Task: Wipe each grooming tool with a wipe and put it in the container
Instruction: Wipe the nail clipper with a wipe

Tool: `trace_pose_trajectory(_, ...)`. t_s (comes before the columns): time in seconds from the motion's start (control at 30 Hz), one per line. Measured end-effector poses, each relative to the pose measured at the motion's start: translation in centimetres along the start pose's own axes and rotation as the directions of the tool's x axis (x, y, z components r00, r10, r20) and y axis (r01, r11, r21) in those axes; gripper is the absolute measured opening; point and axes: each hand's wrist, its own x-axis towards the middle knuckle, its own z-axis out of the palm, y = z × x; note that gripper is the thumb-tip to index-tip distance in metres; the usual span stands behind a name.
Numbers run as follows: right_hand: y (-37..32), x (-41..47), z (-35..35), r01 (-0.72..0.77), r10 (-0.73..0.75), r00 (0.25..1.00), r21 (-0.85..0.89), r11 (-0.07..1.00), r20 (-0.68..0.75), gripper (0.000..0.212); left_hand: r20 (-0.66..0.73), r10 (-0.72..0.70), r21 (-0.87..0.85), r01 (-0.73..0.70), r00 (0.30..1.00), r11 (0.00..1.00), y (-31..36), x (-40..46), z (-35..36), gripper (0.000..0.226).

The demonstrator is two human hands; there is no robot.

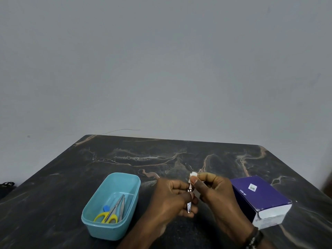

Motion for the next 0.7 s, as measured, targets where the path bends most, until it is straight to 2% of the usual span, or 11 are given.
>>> trace_pose_trajectory(0.27, 0.02, -0.27, 0.12, -0.003, 0.024, 0.994, -0.185, 0.983, 0.109, 0.006, -0.068, -0.002, 0.022, 0.003, 0.998, 1.0, -0.03, 0.05, -0.21, 0.01)
trace_pose_trajectory(0.7, -0.03, 0.05, -0.21, -0.024, 0.051, 0.989, -0.186, 0.982, 0.138, 0.008, -0.059, 0.008, 0.048, -0.006, 0.998, 0.999, -0.32, 0.22, -0.22, 0.008)
